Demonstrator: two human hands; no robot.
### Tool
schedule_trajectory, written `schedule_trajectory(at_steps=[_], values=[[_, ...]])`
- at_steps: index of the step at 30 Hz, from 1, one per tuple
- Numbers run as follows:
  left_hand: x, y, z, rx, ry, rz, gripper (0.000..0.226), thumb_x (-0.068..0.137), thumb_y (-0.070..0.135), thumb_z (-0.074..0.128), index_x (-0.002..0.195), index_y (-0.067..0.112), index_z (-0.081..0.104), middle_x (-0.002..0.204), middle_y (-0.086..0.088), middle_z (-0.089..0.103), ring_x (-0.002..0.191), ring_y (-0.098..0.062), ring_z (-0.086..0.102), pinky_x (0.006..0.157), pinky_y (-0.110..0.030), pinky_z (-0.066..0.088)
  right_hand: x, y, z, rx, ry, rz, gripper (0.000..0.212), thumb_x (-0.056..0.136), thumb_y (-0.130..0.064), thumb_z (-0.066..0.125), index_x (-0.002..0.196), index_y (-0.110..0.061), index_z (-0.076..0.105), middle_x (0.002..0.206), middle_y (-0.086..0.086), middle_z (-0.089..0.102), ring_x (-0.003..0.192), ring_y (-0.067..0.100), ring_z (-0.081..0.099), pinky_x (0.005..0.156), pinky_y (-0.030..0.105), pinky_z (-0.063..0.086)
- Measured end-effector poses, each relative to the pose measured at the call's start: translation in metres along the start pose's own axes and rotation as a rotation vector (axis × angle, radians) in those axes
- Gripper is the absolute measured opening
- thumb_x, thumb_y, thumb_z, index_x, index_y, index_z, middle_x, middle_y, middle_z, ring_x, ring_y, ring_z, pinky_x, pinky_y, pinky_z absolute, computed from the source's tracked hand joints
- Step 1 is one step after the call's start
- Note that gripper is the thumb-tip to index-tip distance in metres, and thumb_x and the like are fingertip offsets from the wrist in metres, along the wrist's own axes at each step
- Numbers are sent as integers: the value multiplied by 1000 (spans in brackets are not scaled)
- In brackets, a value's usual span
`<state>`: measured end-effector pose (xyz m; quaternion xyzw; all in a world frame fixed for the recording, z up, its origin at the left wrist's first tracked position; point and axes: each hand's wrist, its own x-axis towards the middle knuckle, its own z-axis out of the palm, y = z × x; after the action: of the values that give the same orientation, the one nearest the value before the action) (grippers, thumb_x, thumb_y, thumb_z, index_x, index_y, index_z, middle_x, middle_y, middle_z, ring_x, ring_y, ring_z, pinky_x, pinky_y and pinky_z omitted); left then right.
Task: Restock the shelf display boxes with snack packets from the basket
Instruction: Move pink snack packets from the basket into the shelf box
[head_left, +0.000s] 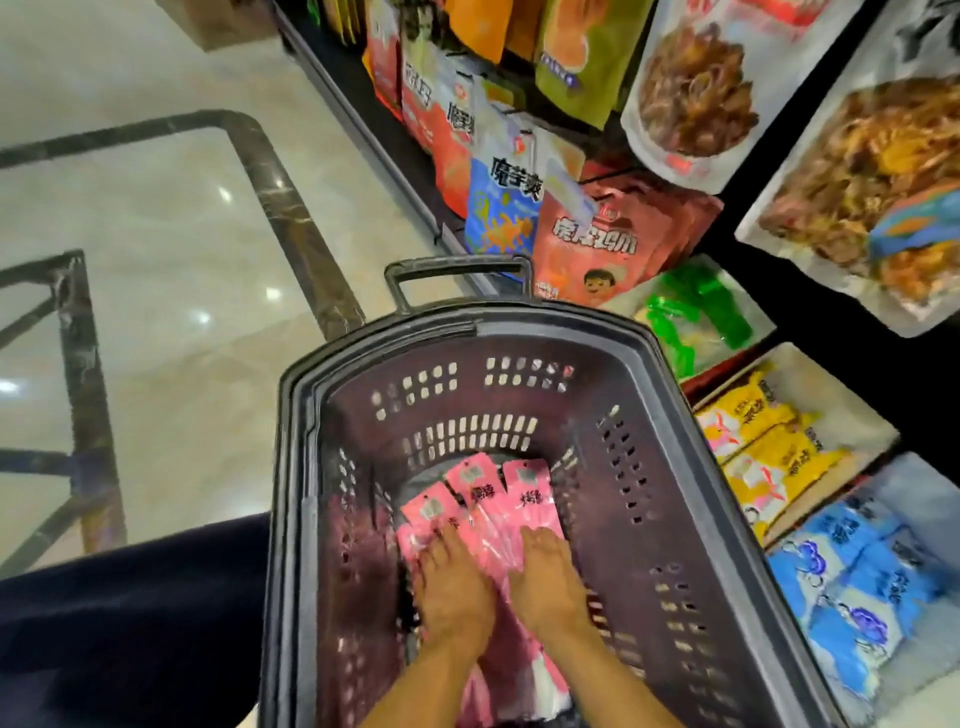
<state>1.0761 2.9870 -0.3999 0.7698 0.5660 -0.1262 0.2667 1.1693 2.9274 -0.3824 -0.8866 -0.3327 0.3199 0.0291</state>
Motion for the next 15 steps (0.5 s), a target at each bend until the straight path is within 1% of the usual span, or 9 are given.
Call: schedule_trajectory(at_steps=[1,2,4,7,9,10,12,14,15], values=[[5,2,6,-46,-14,-43,82,96,36,45,155,4,-2,159,-14,20,145,-29,25,116,-37,25,6,0,7,-3,-2,-3,60,90,-23,49,148,-19,32,152,5,34,142,24,27,117,33,25],[8,3,13,-75,-33,-94,82,97,37,42,154,2,-5,159,-15,15,146,-29,21,117,-37,21,12,1,13,-10,-6,-10,60,90,-23,48,148,-20,32,152,4,33,142,24,27,117,34,26],[14,7,22,-131,-55,-158,85,96,39,44,153,1,-5,161,-17,8,147,-31,18,118,-38,19,23,3,23,-18,-4,-35,59,92,-24,47,149,-20,32,154,3,32,142,23,27,116,35,24],[24,10,34,-252,-80,-236,88,95,41,47,154,4,-6,162,-13,0,149,-27,11,120,-38,16,34,6,35,-8,42,-57,60,94,-27,46,151,-20,27,155,0,30,142,22,27,117,34,24],[28,9,40,-318,-37,-263,87,94,44,48,155,7,-3,163,-12,2,150,-25,11,120,-37,16,37,9,38,-4,70,-63,61,95,-29,45,152,-19,24,155,1,30,140,23,28,116,35,26],[29,9,41,-349,-12,-270,89,93,47,50,155,7,-1,163,-12,4,150,-25,12,120,-37,15,38,11,39,-17,54,-77,64,95,-29,44,153,-18,20,157,2,27,141,23,27,116,36,25],[31,10,41,-413,25,-302,94,88,50,58,155,9,8,162,-11,13,149,-25,15,121,-39,15,37,14,37,-78,-34,-114,80,88,-25,50,155,-15,8,160,4,17,145,24,19,119,40,19],[36,9,38,-427,37,-345,95,81,46,68,154,11,19,158,-11,25,146,-28,22,119,-42,19,32,14,34,-140,-98,-127,94,82,-25,58,155,-16,-1,161,6,11,146,26,14,119,43,17],[38,7,37,-407,48,-344,93,78,42,71,153,13,24,155,-11,32,144,-28,28,118,-43,23,30,13,34,-153,-104,-122,96,81,-26,59,155,-17,-2,160,6,11,145,27,15,118,43,18]])
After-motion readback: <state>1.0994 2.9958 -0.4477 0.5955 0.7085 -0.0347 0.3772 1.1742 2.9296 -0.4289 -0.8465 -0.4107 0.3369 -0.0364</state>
